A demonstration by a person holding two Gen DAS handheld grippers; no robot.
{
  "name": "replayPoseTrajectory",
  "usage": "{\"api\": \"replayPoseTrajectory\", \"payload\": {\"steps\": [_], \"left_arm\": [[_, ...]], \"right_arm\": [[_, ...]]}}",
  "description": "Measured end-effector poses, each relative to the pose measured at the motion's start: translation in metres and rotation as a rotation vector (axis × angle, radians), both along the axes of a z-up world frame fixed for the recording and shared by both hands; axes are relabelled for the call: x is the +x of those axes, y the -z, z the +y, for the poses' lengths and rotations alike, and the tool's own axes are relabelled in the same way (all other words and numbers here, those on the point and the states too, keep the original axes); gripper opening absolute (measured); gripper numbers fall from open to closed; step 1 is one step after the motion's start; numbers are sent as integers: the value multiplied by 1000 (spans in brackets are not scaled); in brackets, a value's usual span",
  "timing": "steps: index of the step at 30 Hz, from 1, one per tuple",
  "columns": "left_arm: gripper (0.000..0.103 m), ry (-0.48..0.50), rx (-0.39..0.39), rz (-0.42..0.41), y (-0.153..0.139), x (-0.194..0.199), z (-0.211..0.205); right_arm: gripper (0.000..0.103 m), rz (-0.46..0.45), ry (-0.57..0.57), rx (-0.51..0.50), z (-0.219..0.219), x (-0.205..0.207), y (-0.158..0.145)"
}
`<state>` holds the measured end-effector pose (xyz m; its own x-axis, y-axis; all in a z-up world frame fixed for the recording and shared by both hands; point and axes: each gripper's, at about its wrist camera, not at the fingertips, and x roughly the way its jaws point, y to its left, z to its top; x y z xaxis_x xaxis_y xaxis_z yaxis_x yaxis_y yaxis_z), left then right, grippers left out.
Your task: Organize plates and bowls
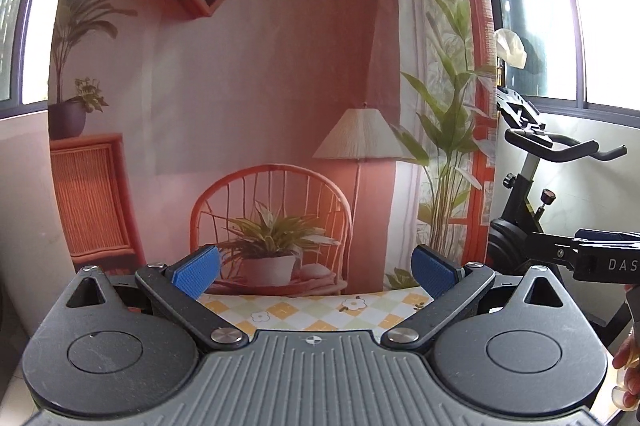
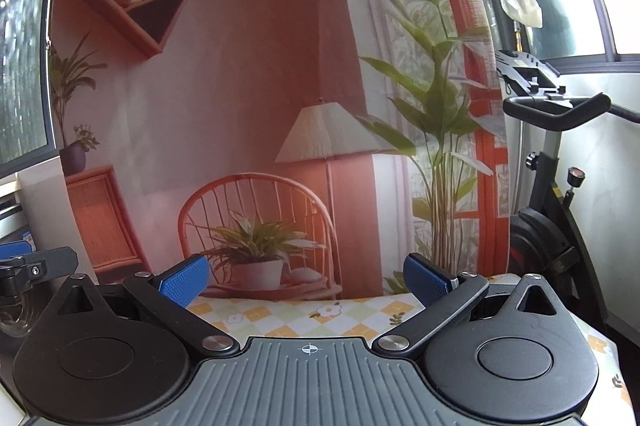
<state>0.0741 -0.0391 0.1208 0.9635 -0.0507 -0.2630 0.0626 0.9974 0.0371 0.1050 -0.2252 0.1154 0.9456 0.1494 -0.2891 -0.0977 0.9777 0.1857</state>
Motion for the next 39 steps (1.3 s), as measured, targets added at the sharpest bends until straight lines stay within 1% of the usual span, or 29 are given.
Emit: {"api": "replayPoseTrajectory", "payload": {"steps": [7, 13, 31, 39], "left_arm": [[103, 7, -54, 0, -7, -6, 9], [103, -11, -54, 11, -5, -4, 11], [103, -3, -58, 56, 4, 0, 11], [103, -4, -55, 63, 5, 1, 10]], "right_arm": [[103, -6, -7, -19, 8, -9, -7], [103, -4, -7, -23, 10, -10, -7], [103, 12, 1, -19, 8, -10, -3], [103, 14, 2, -18, 6, -9, -3]]}}
